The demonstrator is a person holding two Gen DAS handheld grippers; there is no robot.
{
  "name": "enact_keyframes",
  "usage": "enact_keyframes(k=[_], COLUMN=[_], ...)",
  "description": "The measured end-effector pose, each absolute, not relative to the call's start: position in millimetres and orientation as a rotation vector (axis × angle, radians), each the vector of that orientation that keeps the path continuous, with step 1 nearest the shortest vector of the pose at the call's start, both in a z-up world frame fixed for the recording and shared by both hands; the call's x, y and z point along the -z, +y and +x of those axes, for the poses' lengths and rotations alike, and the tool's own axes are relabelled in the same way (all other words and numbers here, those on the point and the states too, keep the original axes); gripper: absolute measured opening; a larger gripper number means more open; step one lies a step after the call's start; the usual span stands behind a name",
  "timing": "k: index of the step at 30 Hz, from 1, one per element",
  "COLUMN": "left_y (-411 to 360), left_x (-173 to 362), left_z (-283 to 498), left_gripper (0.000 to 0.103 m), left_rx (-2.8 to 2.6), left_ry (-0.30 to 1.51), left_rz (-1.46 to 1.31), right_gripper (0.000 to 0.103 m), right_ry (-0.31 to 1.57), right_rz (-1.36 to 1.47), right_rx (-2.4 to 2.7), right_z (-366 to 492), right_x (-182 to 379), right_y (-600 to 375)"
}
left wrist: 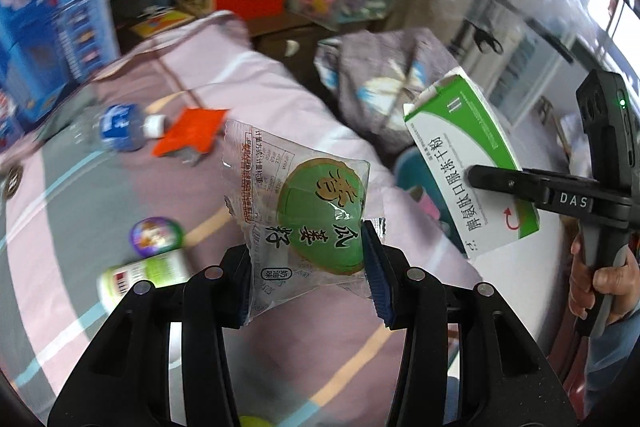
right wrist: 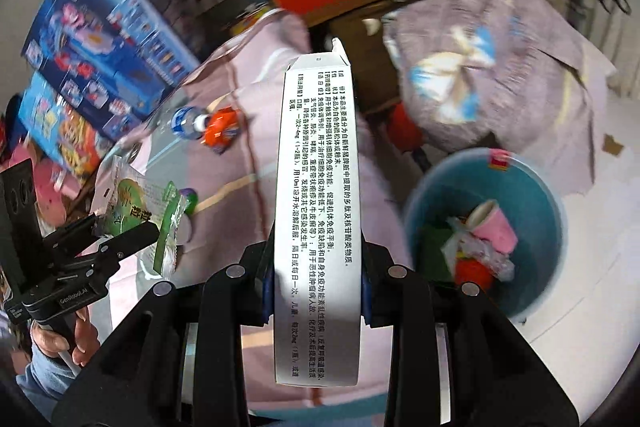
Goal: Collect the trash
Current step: 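Carry the snack bag and medicine box over the teal bin with both tools, then open both tools to drop the snack bag and medicine box into the bin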
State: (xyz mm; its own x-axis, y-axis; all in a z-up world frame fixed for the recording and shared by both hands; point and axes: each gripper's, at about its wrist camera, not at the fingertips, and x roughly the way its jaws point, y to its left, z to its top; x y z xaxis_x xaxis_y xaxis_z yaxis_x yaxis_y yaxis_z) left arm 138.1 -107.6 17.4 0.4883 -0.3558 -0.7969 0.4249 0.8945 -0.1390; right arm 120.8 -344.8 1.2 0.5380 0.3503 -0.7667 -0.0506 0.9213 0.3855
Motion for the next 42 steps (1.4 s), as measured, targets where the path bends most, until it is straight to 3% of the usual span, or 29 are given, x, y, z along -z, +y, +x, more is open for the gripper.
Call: enact_keyframes(k=[28, 33, 38, 42], left_y=[-314.0, -328.1, -326.8, -318.8], left_x=[64.4, 72.3, 73.8, 71.2], left_z=[159.4, 162.4, 163.7, 166.2], left_gripper=[0.048, 0.053, 0.075, 0.078], left_rx=[0.712, 0.723, 0.711, 0.697], left_ry=[1.153, 1.169, 1.167, 1.164], left_rz=[0.271, 0.27, 0.264, 0.244], right_gripper=[0.03, 0.03, 0.03, 0.03], right_ry=[1.045, 1.058, 1.064, 1.072], right_rz=[0.579, 0.577, 0.574, 0.569], right_rx=[-0.001, 0.016, 0.024, 0.02], right_z=[81.4, 82.1, 85.9, 91.1], right_x=[80.0, 84.0, 84.8, 86.5], right_y=[-501.0, -505.7, -505.5, -501.5])
